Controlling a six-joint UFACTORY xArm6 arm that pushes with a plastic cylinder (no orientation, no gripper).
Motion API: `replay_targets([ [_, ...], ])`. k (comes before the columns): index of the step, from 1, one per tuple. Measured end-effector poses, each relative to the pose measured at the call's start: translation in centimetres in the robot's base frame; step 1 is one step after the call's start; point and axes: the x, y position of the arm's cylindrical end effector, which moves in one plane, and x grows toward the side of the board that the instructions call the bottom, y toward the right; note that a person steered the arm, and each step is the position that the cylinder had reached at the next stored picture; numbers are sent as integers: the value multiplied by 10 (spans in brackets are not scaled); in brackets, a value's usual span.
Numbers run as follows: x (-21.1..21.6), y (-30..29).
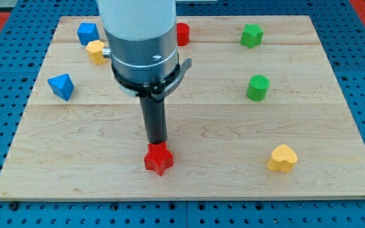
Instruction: Push the yellow hexagon to the bottom left of the board
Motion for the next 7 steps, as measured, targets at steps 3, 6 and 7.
replay_targets([
  [3,-233,-91],
  [6,-218,-108],
  [7,-167,-98],
])
